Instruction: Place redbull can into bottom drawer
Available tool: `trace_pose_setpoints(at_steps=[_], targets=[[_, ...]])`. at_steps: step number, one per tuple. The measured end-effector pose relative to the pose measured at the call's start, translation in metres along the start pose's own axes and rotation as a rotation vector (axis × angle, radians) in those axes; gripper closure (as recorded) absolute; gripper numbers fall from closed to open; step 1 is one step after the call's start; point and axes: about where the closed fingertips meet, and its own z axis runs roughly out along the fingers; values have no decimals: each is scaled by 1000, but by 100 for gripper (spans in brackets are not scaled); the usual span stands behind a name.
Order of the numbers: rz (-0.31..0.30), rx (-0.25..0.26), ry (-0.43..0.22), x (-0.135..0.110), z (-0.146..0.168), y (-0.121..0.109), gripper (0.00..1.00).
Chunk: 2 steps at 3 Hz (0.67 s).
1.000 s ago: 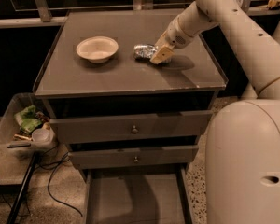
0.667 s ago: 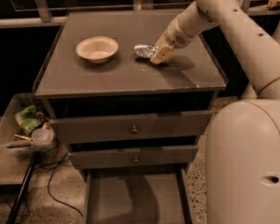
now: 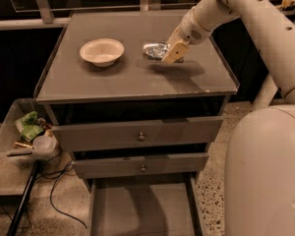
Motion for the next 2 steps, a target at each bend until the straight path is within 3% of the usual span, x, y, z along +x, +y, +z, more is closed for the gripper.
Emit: trace_pose_setpoints(at_steps=[2], targets=[[-33,28,-63,-6,-57,48,100]])
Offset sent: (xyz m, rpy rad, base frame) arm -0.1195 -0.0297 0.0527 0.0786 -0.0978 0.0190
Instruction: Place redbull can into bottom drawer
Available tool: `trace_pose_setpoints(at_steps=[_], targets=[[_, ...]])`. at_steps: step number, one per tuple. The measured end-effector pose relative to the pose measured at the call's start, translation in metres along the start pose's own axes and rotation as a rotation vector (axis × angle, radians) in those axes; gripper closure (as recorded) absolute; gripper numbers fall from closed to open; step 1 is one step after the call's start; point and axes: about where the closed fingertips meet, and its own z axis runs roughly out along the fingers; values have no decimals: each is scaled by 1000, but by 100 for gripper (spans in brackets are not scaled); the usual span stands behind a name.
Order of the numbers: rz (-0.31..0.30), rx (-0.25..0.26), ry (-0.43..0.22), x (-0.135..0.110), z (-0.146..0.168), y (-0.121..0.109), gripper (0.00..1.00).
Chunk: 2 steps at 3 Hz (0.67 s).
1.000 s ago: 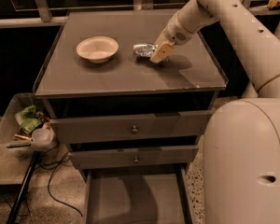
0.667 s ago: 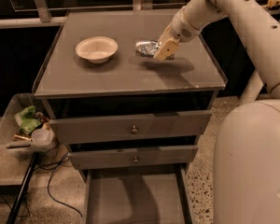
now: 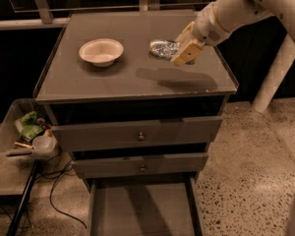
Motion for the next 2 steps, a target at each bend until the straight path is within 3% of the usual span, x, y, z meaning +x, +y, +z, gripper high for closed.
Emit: trace_pose_setpoints(at_steps=[2], targets=[[19,134,-14,8,-62,68,100]])
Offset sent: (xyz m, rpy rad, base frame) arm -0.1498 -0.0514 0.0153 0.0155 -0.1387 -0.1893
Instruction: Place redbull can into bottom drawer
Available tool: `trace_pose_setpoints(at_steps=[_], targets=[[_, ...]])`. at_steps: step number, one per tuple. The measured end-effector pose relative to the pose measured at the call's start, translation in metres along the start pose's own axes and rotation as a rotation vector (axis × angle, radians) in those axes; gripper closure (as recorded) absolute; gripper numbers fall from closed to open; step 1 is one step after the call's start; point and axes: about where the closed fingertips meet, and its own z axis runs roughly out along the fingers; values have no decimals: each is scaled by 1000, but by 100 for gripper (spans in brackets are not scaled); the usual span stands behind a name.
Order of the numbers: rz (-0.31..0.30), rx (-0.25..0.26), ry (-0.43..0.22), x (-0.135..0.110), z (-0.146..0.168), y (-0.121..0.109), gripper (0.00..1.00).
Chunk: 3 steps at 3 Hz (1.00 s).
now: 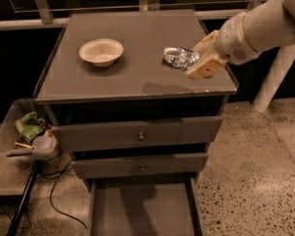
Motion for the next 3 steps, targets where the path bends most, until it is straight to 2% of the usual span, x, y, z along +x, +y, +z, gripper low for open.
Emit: trace_pose_setpoints(at_steps=[1,2,3], targets=[[44,54,5,13,-23,39,100],[101,67,13,31,-26,80,100],[198,16,48,68,8,118,100]])
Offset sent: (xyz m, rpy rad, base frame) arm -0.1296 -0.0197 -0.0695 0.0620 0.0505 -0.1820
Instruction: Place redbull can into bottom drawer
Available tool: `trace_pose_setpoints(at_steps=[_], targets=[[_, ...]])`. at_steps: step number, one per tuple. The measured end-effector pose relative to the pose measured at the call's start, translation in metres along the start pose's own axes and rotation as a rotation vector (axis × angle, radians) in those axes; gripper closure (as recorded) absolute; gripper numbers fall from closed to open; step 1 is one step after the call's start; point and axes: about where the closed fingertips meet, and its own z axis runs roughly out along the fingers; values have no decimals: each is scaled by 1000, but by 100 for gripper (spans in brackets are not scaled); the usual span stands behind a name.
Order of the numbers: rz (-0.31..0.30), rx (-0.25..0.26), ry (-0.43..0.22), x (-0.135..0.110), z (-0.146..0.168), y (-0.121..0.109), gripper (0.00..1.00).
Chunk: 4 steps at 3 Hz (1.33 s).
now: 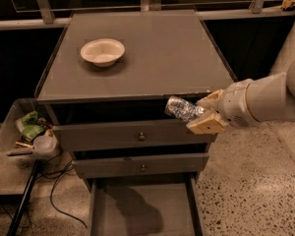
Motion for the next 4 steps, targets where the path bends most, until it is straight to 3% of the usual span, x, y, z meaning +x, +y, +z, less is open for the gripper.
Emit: trace_pose_setpoints(at_steps=[1,2,3,4], targets=[[0,0,0,0,0,0,100],[20,-35,6,11,14,21,100],[64,-106,2,30,46,59,100],[148,-149,12,59,79,93,100]])
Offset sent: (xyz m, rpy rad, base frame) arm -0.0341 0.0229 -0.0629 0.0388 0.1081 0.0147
